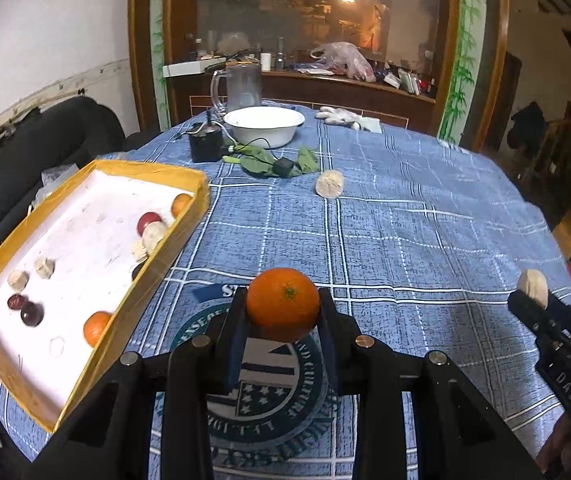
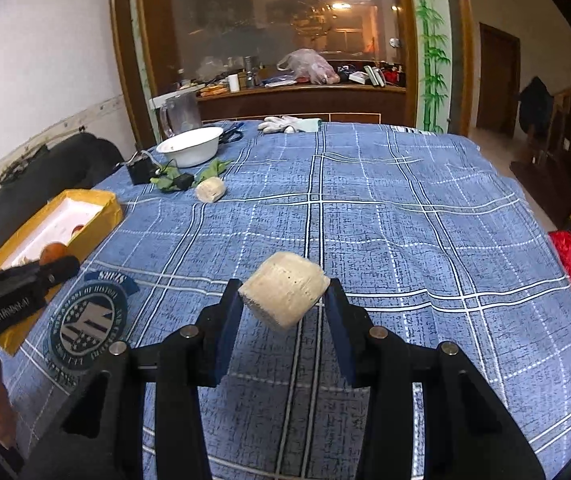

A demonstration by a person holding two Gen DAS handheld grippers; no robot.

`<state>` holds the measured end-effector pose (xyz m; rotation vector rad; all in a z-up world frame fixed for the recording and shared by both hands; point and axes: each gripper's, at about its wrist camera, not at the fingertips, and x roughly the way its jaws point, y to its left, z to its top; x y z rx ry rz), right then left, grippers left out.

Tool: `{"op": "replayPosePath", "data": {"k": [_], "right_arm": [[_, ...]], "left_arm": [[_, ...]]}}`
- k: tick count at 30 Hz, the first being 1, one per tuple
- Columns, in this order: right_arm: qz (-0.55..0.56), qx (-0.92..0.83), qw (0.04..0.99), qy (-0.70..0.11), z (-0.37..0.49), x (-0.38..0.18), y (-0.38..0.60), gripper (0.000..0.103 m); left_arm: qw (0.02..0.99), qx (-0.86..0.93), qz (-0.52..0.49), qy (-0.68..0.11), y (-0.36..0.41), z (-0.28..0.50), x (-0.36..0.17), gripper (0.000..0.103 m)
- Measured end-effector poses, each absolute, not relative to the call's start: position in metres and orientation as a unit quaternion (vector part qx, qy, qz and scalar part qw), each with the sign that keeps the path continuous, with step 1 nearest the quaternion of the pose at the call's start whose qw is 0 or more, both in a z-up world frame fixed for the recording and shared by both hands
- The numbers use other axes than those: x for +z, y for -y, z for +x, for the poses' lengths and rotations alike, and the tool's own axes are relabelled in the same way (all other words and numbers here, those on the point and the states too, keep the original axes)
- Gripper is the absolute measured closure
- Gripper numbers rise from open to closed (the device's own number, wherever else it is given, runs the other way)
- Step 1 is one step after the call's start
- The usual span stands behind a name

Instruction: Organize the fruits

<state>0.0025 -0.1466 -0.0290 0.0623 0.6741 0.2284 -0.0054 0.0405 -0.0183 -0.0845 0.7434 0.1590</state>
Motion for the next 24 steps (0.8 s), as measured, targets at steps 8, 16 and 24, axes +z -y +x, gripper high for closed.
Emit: {"op": "replayPosePath", "data": {"k": [8, 16, 24], "right_arm": [[0.06, 0.115, 0.935, -0.329, 0.015, -0.039, 0.155, 0.06], [0.052, 0.106, 0.938, -0.327, 0.016, -0.043, 0.154, 0.06], [0.028, 0.089, 0.937, -0.338, 0.019, -0.048, 0.147, 0.06]], "left_arm": [[0.917, 0.086, -0.019, -0.388, -0.031, 0.023, -0.037, 0.071], [0.913, 0.08, -0.015, -0.4, -0.026, 0.032, -0.046, 0.071], [0.916, 0.072, -0.027, -0.393, -0.039, 0.018, -0.04, 0.071]]}}
